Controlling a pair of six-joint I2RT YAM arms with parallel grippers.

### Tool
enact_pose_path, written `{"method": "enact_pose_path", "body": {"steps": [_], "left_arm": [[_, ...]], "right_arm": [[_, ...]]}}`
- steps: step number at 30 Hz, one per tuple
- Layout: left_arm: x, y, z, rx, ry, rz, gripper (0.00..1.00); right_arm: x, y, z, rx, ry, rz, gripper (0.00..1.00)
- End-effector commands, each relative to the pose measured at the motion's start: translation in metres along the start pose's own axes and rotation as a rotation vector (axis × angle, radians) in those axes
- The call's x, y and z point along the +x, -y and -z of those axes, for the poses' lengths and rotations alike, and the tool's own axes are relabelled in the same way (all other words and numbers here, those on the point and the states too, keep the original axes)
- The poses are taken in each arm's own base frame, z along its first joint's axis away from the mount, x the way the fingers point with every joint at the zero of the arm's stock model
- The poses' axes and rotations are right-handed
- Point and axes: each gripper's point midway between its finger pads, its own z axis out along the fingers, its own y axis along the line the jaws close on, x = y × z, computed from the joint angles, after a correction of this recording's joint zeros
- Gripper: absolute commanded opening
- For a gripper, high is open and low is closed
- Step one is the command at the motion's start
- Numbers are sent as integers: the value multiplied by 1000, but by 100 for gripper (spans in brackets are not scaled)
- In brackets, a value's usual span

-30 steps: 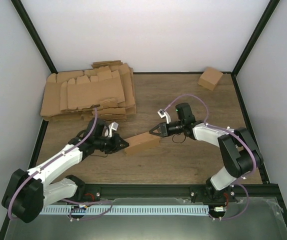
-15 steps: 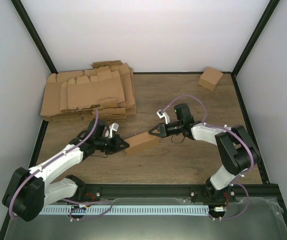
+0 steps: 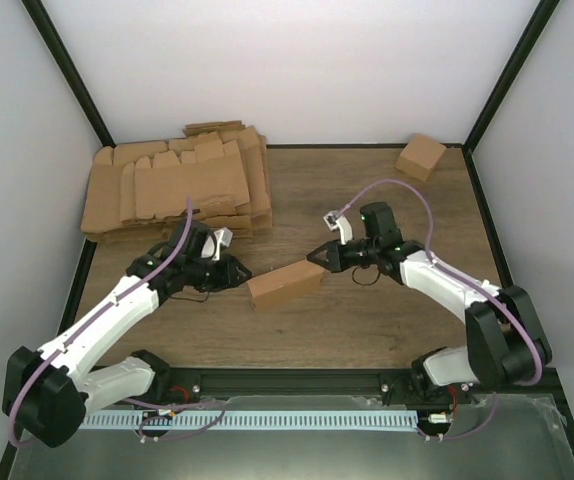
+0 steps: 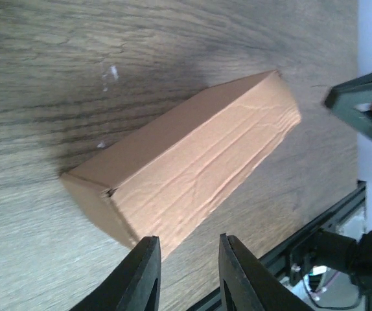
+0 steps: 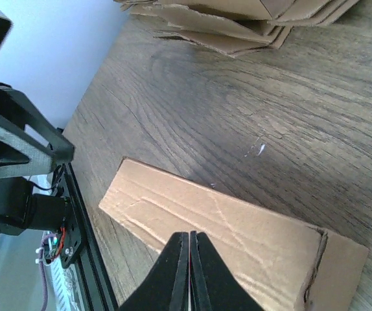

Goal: Fold the paper box

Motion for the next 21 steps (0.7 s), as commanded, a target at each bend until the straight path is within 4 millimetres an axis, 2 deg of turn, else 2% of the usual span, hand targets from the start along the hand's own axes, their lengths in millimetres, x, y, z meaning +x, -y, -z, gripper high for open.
{"method": "enact_pose_path", "body": {"steps": [1, 4, 8, 9, 12, 14, 15, 16, 17, 21], "left_arm": [[7, -14, 7, -88, -9, -64, 30], [1, -13, 15, -98, 42, -97, 36], [-14, -16, 28, -145, 145, -155, 54], [-17, -16, 31, -149, 167, -167, 57], [-23, -13, 34, -129, 229, -199, 67], [-22, -10, 33, -98, 238, -224, 75], [-20, -7, 31, -78, 236, -244, 83], [-19, -5, 29, -63, 233, -266, 93], [-18, -3, 27, -55, 231, -285, 99], [-19, 19, 20, -52, 227, -482, 100]], "right_arm": [[2, -6, 14, 52, 17, 26, 4], [1, -5, 26, 114, 64, 48, 5], [-15, -7, 53, 222, 208, 114, 9], [-19, -9, 60, 241, 248, 131, 13], [-26, -13, 77, 286, 335, 169, 37], [-24, -14, 79, 289, 338, 175, 50], [-22, -14, 77, 282, 320, 168, 55], [-19, -13, 73, 273, 297, 161, 59], [-16, -12, 71, 266, 275, 150, 62], [-12, -5, 73, 305, 269, 110, 67]]}}
